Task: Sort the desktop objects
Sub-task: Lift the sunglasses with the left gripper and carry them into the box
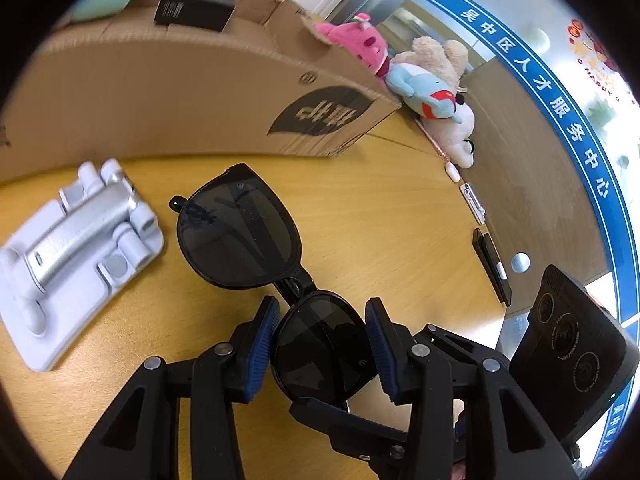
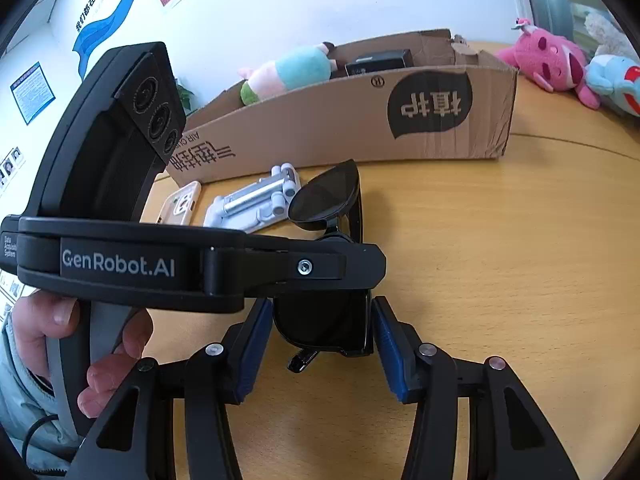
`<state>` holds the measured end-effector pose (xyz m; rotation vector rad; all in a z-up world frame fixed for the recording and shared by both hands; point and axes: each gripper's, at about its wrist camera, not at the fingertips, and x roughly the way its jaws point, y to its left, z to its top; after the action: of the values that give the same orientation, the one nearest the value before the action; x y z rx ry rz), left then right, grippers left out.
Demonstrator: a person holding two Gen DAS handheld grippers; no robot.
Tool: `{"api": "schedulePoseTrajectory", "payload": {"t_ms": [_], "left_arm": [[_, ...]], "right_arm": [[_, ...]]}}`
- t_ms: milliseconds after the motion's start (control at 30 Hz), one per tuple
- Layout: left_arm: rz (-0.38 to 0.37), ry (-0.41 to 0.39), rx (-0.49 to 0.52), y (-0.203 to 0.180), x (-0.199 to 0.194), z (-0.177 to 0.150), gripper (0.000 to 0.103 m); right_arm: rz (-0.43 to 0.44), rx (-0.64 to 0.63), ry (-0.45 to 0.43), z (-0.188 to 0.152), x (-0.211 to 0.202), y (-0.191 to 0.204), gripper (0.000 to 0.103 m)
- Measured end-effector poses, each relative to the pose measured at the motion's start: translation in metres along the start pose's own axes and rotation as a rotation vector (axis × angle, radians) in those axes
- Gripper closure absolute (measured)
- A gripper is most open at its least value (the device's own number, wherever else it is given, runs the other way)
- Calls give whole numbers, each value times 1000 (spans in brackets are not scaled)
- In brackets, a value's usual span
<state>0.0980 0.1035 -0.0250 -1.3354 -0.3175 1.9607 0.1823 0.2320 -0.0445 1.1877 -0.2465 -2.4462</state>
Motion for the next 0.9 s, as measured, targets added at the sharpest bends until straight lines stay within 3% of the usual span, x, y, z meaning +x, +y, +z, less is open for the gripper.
{"api": "schedulePoseTrajectory", "payload": {"t_ms": [300, 600, 900], "left_arm": [[7, -116, 126, -36, -48, 33, 59], [19, -252, 259, -66, -116, 95, 59], [82, -333, 259, -32, -181, 135, 60]], "right_arm": [[-30, -55, -134, 34, -36, 25, 54], [-63, -164, -308, 108, -83, 61, 54], [-1, -245, -369, 188, -66, 113, 54]]}}
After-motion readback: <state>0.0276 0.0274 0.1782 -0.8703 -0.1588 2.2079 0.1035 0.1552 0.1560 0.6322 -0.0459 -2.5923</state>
